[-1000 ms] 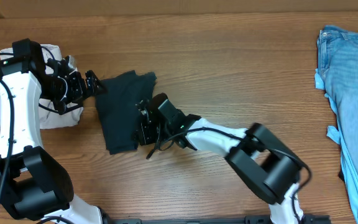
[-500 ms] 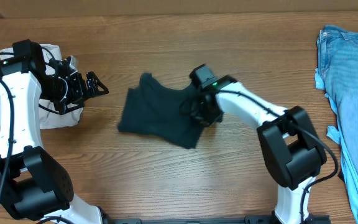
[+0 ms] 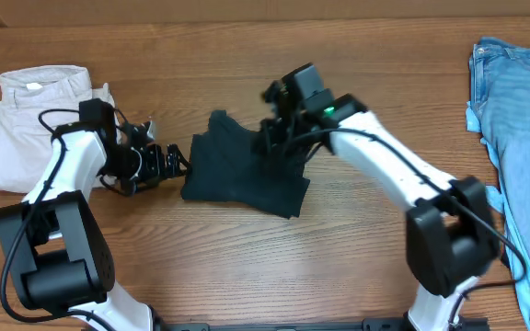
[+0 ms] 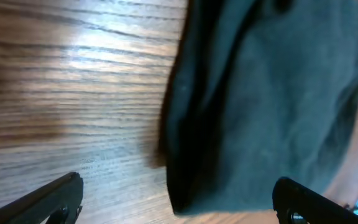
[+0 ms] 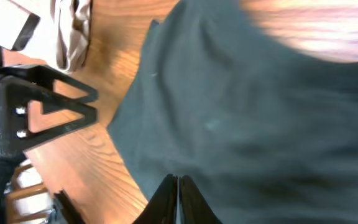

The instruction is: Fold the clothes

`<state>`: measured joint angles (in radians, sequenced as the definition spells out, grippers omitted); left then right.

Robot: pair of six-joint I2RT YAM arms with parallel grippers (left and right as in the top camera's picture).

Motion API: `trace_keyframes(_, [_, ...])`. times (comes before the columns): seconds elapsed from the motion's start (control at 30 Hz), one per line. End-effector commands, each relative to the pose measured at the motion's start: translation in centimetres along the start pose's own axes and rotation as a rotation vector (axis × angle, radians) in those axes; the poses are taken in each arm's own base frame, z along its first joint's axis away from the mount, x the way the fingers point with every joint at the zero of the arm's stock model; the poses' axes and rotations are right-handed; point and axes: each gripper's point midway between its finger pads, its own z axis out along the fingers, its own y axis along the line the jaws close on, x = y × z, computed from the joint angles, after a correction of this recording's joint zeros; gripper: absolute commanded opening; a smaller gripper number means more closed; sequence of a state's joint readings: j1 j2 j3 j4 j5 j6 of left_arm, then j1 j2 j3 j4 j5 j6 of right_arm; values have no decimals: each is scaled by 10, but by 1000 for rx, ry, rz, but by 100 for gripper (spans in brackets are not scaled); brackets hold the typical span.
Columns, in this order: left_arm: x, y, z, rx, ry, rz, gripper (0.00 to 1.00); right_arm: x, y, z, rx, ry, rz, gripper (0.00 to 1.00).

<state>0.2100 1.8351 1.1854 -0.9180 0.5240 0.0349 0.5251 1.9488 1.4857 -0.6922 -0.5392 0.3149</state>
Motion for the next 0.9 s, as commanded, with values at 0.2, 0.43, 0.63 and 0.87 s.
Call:
trace_keyframes(0.2, [-15,-11,20,27,-66,-96,100,56,-19,75,91,182,113,4])
trace_keyframes(0.43, [8,-1,64,14,94,-326,100,60,-26,73,132,189,123,4])
trace_keyframes(0.63, [2,-2,99,135,130,-372,100,58,-29,73,146,181,122,4])
trace_keyframes(0.87, [5,-18,120,50,122,-117,87,58,-29,73,146,182,122,4])
